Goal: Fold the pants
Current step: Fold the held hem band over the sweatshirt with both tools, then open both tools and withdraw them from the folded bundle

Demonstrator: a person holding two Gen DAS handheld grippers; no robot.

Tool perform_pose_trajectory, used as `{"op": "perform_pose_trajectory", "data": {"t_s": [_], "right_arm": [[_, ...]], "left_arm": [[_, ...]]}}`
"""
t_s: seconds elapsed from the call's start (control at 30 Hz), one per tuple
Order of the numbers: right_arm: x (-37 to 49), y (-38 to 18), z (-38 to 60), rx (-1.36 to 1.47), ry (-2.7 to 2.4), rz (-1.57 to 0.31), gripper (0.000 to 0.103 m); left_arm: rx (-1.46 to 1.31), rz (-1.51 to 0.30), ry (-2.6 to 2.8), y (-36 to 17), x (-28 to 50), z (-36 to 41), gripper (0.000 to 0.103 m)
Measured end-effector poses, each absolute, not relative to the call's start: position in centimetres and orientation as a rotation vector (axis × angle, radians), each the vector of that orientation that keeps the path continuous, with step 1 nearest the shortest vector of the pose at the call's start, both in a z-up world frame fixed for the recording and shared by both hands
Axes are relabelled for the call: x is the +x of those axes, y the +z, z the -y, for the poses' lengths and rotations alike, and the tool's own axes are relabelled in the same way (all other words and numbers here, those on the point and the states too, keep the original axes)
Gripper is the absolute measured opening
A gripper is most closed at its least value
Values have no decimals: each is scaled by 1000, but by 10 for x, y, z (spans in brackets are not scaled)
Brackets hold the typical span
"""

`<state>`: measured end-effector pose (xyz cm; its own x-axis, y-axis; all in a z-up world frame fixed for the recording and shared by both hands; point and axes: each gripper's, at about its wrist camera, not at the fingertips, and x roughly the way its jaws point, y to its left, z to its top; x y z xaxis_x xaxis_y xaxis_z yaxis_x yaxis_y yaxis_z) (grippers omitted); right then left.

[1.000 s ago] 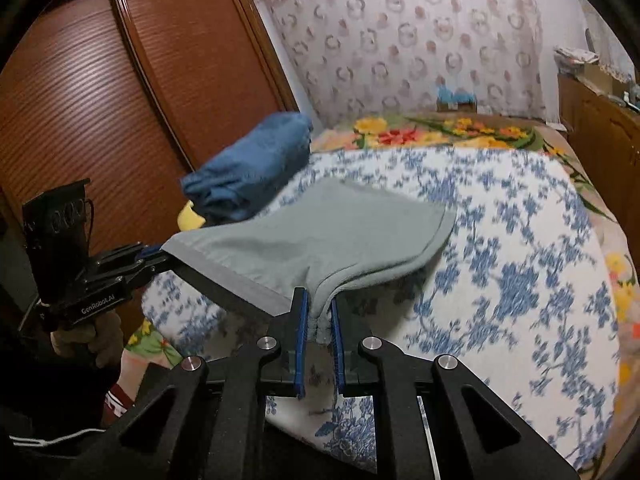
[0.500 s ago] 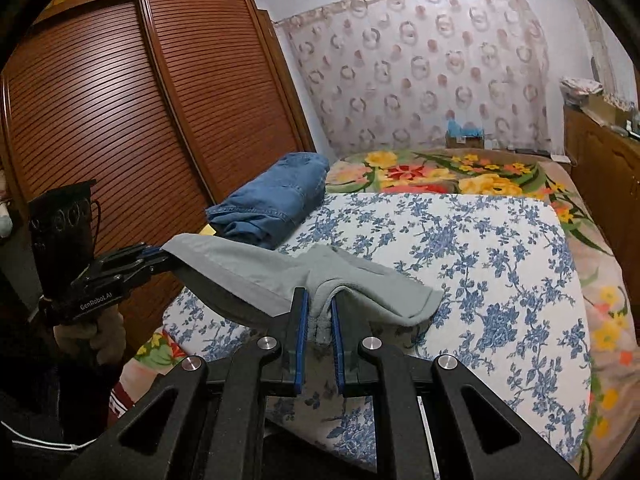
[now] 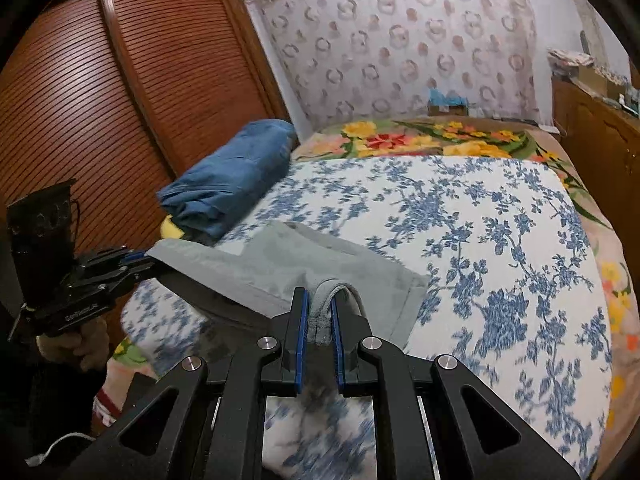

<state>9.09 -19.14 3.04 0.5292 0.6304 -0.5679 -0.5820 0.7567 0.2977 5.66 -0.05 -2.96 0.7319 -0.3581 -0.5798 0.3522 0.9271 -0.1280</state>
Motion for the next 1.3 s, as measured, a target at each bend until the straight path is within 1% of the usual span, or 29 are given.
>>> {"op": "perform_pose_trajectory", "data": {"t_s": [0.17,0.47,0.87,0.93,1.03,1.07,1.1,1.17,1.3], "right_arm": [[120,19,181,91,698,-728,11],[143,11,169,82,666,-709,11],[160,3,157,36,655,-728,11],[160,2,155,24,651,-729,11],[161,-1,153,15,645,-736,11],[161,-1,153,14,644,-737,11],[162,-1,153,10,642,-737,11],[164,-1,152,3,640,-738,11],[168,1,148,-14,635,-732,11]], "left_arm": [[-10,-650,-371,-38,84,-2,12],[3,-649,-337,-38,105,1,12],[20,-674,-314,-46,109,1,12],[19,-676,-319,-45,109,0,14],[16,-665,-320,-42,104,-1,21],[15,-657,-315,-40,101,-2,28],[14,-652,-311,-39,101,-3,38],[-1,-642,-321,-37,99,-8,51],[-19,-656,-321,-42,95,-13,57]]}}
